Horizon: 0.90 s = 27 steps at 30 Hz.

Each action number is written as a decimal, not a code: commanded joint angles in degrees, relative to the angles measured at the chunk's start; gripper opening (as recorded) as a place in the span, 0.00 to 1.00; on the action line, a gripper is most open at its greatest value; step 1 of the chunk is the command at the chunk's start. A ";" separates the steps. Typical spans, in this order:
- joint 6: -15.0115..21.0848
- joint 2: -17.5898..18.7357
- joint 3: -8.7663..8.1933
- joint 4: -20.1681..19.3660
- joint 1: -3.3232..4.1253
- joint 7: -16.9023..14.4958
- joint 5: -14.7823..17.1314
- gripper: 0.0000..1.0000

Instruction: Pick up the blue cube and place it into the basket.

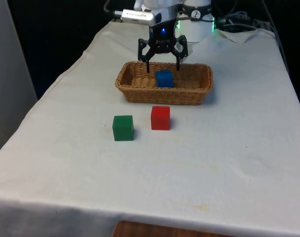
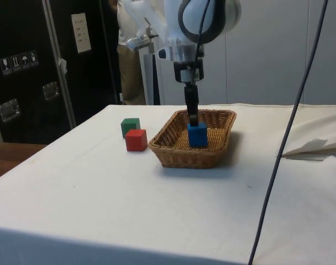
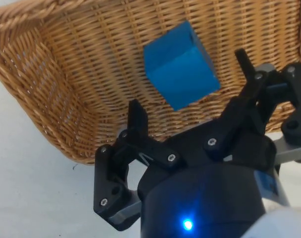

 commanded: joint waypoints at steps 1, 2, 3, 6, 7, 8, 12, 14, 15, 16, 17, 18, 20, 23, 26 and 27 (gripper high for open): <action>0.17 0.11 0.06 0.00 -0.06 -0.23 0.34 1.00; 0.17 0.11 0.06 0.00 -0.06 -0.23 0.34 1.00; 0.11 0.06 0.06 0.00 -0.06 -0.23 0.34 1.00; -0.17 -0.29 0.00 0.34 0.00 0.00 0.00 1.00; -1.83 -1.55 -0.11 0.69 0.06 0.23 -0.34 1.00; -2.29 -1.83 -0.11 0.97 0.11 0.34 -0.40 1.00; -4.98 -2.86 0.11 2.81 0.23 0.69 -0.40 1.00; -6.02 -2.92 0.29 3.84 0.23 0.80 -0.40 1.00; -5.56 -3.32 0.29 3.21 0.11 0.17 0.00 1.00; -6.47 -2.92 0.34 4.41 0.29 0.86 -0.40 1.00; -6.82 -2.86 0.40 4.93 0.29 0.97 -0.40 1.00; -7.33 -2.75 0.52 5.56 0.29 1.03 -0.40 1.00; -8.94 -2.35 0.80 7.56 0.29 1.15 -0.34 1.00; -10.49 -1.78 1.03 9.63 0.34 1.26 -0.23 1.00; -11.34 -1.32 1.20 10.89 0.34 1.38 -0.23 1.00; -12.20 -0.92 1.32 12.26 0.34 1.43 -0.17 1.00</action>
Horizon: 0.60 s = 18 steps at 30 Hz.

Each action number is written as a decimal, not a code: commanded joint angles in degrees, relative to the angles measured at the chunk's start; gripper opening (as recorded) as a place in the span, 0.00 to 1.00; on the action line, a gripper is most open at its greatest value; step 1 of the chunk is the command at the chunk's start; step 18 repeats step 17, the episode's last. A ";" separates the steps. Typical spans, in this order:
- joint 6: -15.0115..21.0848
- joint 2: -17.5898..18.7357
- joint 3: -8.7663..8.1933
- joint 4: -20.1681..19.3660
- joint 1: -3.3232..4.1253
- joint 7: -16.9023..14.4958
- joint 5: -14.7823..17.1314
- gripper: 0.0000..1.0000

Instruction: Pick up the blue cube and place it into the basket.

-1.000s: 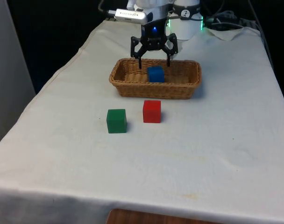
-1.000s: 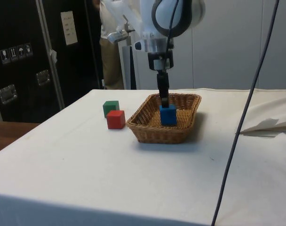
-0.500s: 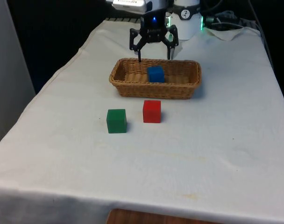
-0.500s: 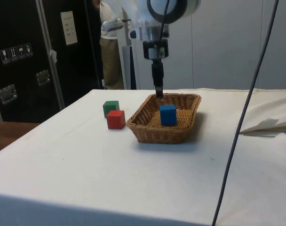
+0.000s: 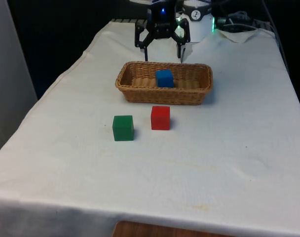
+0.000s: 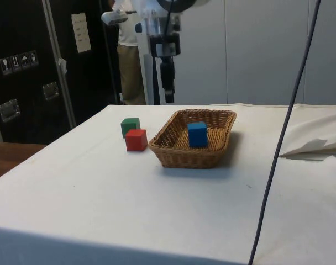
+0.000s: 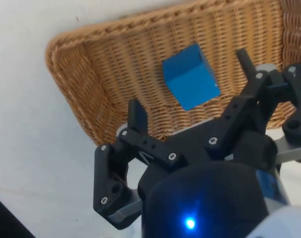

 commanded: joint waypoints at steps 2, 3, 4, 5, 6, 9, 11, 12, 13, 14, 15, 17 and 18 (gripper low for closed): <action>-1.43 0.63 0.11 1.72 0.11 0.46 -0.17 1.00; -1.95 0.86 0.11 2.46 0.11 0.46 -0.23 1.00; -2.41 1.03 0.11 3.15 0.11 0.46 -0.23 1.00; -2.86 1.26 0.17 3.78 0.11 0.46 -0.23 1.00; -1.95 0.92 0.17 2.92 0.06 0.06 0.00 1.00; -5.04 1.83 0.17 6.70 0.17 0.46 -0.17 1.00; -6.19 2.06 0.17 8.08 0.11 0.40 -0.11 1.00; -6.65 2.18 0.17 8.71 0.11 0.40 -0.11 1.00; -7.10 2.23 0.17 9.28 0.11 0.40 -0.06 1.00; -7.62 2.29 0.17 9.97 0.11 0.40 -0.06 1.00; -8.42 2.52 0.17 11.17 0.06 0.46 0.00 1.00; -8.82 2.58 0.11 11.69 0.06 0.46 0.00 1.00; -8.82 2.58 0.11 11.69 0.06 0.46 0.00 1.00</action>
